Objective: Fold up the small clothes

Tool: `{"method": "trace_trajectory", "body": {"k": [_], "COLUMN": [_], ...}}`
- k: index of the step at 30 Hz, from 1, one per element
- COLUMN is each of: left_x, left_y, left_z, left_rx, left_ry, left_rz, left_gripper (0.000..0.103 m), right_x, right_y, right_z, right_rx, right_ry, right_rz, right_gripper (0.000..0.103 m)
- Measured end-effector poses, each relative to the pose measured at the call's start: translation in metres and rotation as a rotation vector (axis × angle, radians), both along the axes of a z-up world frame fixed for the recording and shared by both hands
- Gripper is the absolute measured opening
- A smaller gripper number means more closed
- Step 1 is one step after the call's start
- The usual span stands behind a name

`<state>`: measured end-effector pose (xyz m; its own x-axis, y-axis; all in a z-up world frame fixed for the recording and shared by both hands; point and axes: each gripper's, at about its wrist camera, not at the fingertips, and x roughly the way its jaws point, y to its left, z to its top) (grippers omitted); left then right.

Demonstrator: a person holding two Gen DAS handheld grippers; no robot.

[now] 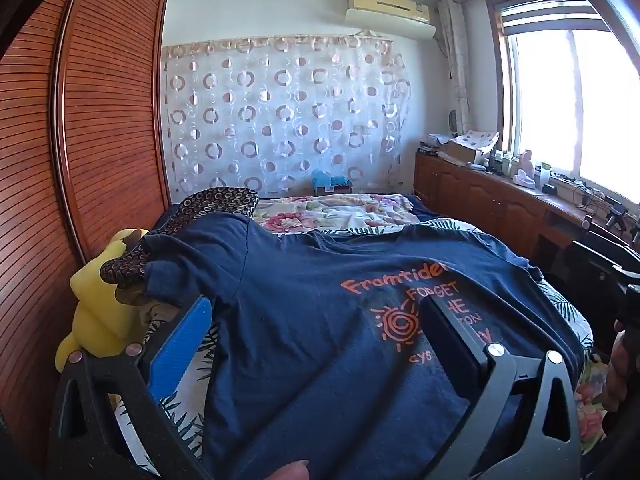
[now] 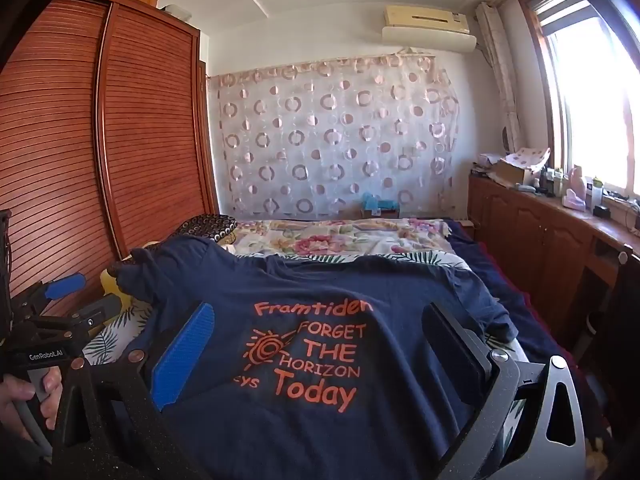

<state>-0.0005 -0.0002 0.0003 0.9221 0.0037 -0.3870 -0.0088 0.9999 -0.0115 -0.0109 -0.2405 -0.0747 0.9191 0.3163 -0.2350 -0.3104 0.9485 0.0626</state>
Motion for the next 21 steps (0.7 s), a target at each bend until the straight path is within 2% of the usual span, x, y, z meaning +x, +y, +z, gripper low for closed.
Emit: {"method": "trace_trajectory", "body": {"k": [1, 21], "left_x": [0.002, -0.008], "left_y": [0.0, -0.005], "left_z": [0.0, 0.014], "left_rx": [0.007, 0.012], "left_ry": [0.032, -0.011], "left_rz": [0.002, 0.006], "left_gripper": [0.103, 0.103], "right_x": [0.0, 0.0], "right_y": [0.0, 0.0], "right_z": [0.0, 0.0], "right_rx": [-0.007, -0.001], "right_ry": [0.006, -0.001], "right_rz": [0.002, 0.006], "right_gripper": [0.103, 0.103]}}
